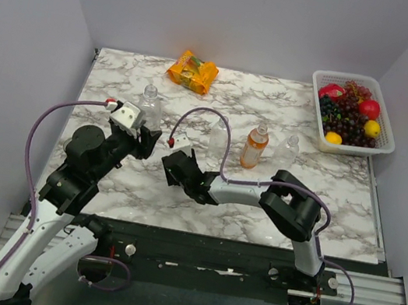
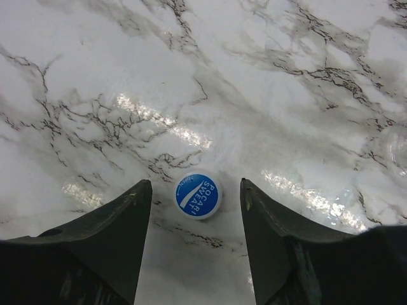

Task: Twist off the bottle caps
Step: Place the bottle cap at the center of the board, then pass from the left arm to the right

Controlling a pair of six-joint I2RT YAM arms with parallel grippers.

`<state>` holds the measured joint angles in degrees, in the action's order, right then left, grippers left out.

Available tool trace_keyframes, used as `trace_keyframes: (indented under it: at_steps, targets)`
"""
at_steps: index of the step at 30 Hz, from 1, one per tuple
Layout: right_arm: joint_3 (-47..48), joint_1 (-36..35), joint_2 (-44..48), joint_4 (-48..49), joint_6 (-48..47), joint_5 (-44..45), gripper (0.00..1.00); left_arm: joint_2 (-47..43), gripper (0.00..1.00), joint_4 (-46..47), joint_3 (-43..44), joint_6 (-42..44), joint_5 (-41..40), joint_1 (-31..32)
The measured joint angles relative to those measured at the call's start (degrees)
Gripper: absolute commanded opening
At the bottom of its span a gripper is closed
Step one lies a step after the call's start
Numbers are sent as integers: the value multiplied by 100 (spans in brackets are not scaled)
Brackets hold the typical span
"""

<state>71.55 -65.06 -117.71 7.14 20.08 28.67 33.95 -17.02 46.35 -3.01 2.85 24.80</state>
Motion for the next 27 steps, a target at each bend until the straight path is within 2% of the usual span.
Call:
trace_keyframes:
  at_steps: [6,13,18,21,27]
  targets:
    - [-273,-11,428,-42,-181,-81,66,0,21,2,-24,-2,83,0]
    - [-431,-144,2127,-330,-798,-944,65,7,20,13,-46,0,236,0]
    - [-96,-55,3018,-1176,-1058,-1578,64,11,20,76,-103,9,656,0]
    - [63,466,3309,-1665,-1121,-2367,63,11,20,142,-138,15,949,0]
    - [245,1976,3847,-2404,-1047,-4050,67,269,20,319,-164,20,1871,7]
